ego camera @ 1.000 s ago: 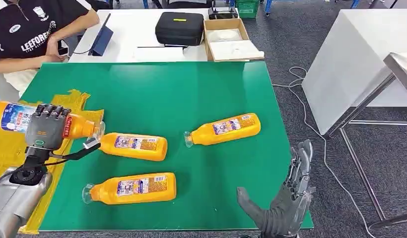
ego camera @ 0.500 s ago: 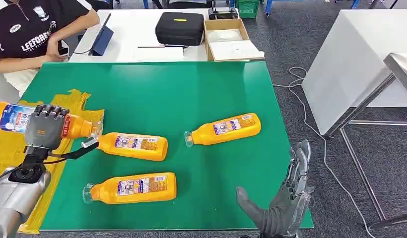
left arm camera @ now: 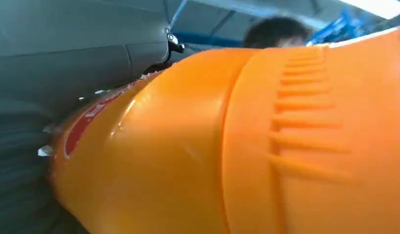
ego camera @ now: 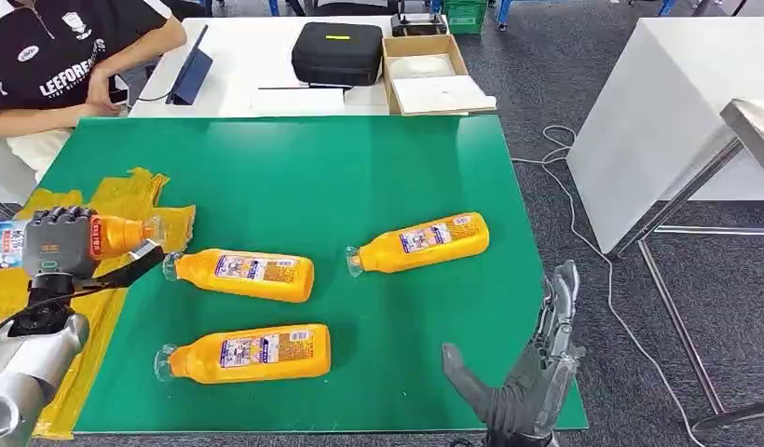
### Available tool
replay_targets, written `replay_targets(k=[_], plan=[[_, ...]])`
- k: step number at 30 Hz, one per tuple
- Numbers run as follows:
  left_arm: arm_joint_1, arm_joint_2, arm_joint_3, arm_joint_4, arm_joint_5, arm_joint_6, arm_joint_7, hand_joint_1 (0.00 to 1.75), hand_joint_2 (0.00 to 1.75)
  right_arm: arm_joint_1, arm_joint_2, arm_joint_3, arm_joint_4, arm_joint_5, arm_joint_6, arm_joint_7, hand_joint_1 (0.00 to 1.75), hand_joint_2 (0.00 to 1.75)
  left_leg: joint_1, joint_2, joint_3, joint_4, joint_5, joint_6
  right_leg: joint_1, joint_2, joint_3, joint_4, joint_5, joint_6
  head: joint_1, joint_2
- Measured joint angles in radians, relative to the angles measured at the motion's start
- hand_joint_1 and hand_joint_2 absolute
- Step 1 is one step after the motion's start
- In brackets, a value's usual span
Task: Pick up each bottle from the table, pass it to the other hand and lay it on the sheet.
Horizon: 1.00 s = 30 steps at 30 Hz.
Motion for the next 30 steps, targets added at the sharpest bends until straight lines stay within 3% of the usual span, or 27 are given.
replay_targets(k=[4, 5, 6, 30], plan=[[0.000, -0.006, 0.028, 0.037, 0.013, 0.003, 0.000, 1.75, 1.75, 0.004, 0.013, -0.014, 0.004, 0.005, 0.019, 0.006, 0.00, 1.75, 0.000, 0.000, 0.000, 0.000, 0.000, 0.000, 0.000, 0.000, 0.000, 0.000, 0.000, 0.000, 0.000, 0.000], [0.000, -0.007, 0.032, 0.043, 0.016, 0.003, 0.000, 0.61, 1.75, 0.004, 0.014, -0.016, 0.005, 0.006, 0.022, 0.006, 0.00, 1.75, 0.000, 0.000, 0.000, 0.000, 0.000, 0.000, 0.000, 0.000, 0.000, 0.000, 0.000, 0.000, 0.000, 0.000], [0.000, -0.009, 0.036, 0.048, 0.016, 0.003, -0.001, 0.00, 1.75, 0.004, 0.016, -0.019, 0.006, 0.006, 0.026, 0.008, 0.00, 1.75, 0.000, 0.000, 0.000, 0.000, 0.000, 0.000, 0.000, 0.000, 0.000, 0.000, 0.000, 0.000, 0.000, 0.000], [-0.010, -0.035, 0.046, 0.088, -0.002, 0.001, -0.011, 0.00, 1.75, 0.003, 0.022, -0.041, 0.038, 0.002, 0.033, -0.003, 0.00, 1.75, 0.000, 0.000, 0.000, 0.000, 0.000, 0.000, 0.000, 0.000, 0.000, 0.000, 0.000, 0.000, 0.000, 0.000]])
